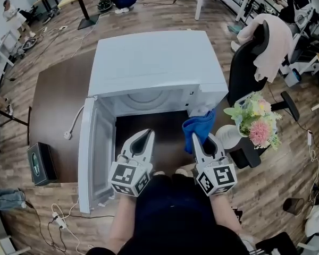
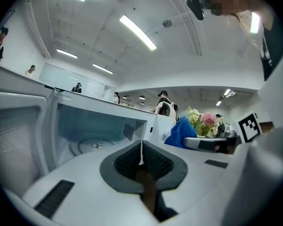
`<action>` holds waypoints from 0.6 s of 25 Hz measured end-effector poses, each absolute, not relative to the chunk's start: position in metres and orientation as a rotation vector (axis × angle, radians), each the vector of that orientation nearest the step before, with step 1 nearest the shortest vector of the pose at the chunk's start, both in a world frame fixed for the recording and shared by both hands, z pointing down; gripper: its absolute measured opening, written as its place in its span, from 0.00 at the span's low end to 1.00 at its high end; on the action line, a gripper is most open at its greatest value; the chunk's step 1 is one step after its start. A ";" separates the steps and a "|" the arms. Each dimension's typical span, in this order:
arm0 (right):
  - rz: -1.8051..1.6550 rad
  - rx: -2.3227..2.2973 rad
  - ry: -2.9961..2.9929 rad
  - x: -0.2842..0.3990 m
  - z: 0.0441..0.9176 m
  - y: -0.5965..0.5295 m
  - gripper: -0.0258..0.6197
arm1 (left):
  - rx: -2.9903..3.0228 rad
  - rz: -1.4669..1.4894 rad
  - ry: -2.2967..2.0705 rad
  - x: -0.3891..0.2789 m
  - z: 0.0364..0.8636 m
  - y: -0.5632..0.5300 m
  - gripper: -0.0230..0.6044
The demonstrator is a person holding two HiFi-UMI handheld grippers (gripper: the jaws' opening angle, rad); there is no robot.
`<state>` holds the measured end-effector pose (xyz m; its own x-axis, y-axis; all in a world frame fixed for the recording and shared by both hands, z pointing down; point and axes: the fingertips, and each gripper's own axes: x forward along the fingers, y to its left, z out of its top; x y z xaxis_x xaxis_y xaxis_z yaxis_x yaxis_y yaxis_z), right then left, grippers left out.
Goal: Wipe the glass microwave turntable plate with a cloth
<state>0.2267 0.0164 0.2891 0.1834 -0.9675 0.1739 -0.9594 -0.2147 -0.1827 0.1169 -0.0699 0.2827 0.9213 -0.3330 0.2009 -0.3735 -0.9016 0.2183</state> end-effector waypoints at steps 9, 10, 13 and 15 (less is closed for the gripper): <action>-0.422 -2.423 1.959 0.223 0.294 0.012 0.15 | 2.838 0.237 -0.538 0.115 0.287 -0.069 0.06; -0.423 -2.425 1.961 0.223 0.295 0.011 0.15 | 2.835 0.235 -0.543 0.115 0.287 -0.070 0.06; -0.420 -2.431 1.968 0.222 0.296 0.009 0.14 | 2.826 0.233 -0.561 0.113 0.289 -0.073 0.06; -0.424 -2.428 1.971 0.221 0.297 0.008 0.14 | 2.821 0.232 -0.573 0.112 0.289 -0.075 0.06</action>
